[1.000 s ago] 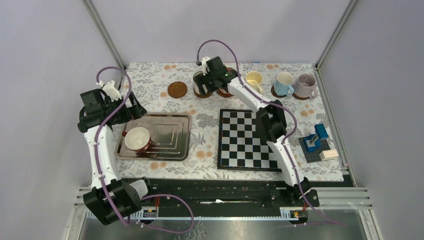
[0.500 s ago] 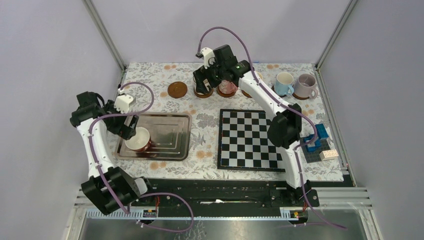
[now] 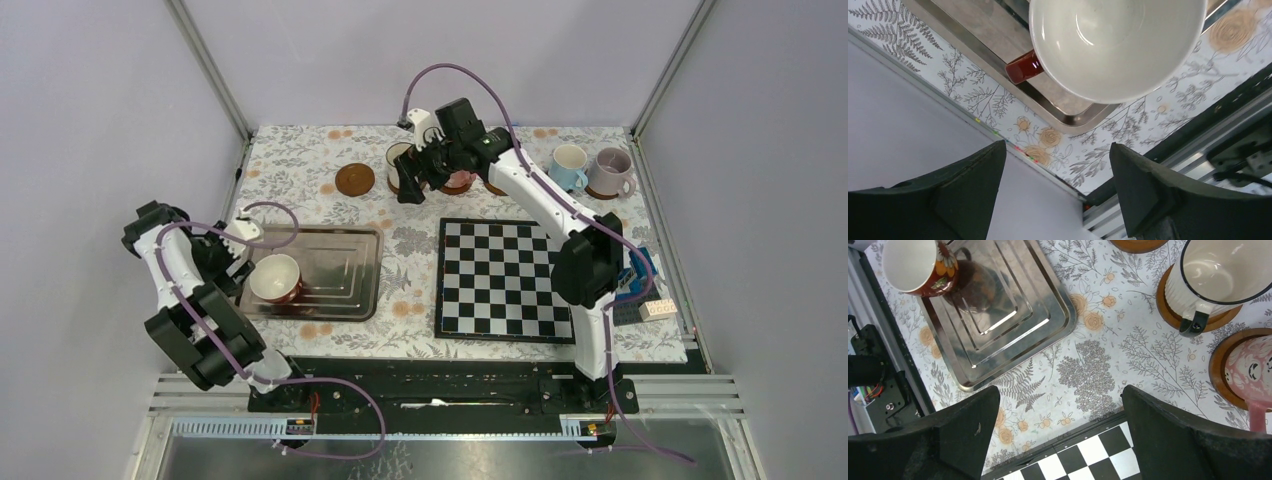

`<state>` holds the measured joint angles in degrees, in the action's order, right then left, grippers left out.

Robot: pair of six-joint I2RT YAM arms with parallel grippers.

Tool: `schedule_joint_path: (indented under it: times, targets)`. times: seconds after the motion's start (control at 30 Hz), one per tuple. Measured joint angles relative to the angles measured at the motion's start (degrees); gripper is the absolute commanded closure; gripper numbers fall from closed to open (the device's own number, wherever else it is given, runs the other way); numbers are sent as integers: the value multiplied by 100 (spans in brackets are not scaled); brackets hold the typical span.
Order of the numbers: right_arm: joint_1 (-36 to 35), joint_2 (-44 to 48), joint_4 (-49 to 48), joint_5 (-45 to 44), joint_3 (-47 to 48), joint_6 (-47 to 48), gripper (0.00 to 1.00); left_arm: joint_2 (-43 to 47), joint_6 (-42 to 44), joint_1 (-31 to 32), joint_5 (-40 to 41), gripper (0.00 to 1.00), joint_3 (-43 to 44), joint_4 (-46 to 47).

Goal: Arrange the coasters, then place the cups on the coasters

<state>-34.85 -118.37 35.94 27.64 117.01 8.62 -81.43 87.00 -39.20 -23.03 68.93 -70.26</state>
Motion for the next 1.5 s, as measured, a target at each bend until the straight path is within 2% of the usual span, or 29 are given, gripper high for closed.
schedule_joint_path:
  times: [0.17, 0.3, 0.5, 0.97, 1.2, 1.33, 1.5]
  targets:
    - [0, 201, 22, 59, -214, 24, 0, -151, 1016, -105, 44, 17, -15, 66]
    - [0, 315, 50, 109, -326, 48, 0, -372, 1493, -103, 22, 16, -17, 186]
    - [0, 374, 116, 229, -330, 81, 0, -1034, 1801, -92, -31, 16, 61, 306]
    - [0, 374, 310, 334, -275, 173, 0, -1414, 2114, 363, -13, 17, 61, 396]
    - [0, 374, 407, 341, -275, 214, 0, -1364, 2164, 557, -26, 27, -162, 448]
    - [0, 374, 402, 339, -289, 236, 1, -1154, 2181, 595, -33, 39, -492, 461]
    - [0, 396, 328, 337, -522, 236, 1, -876, 2046, 599, -151, 49, -748, 474]
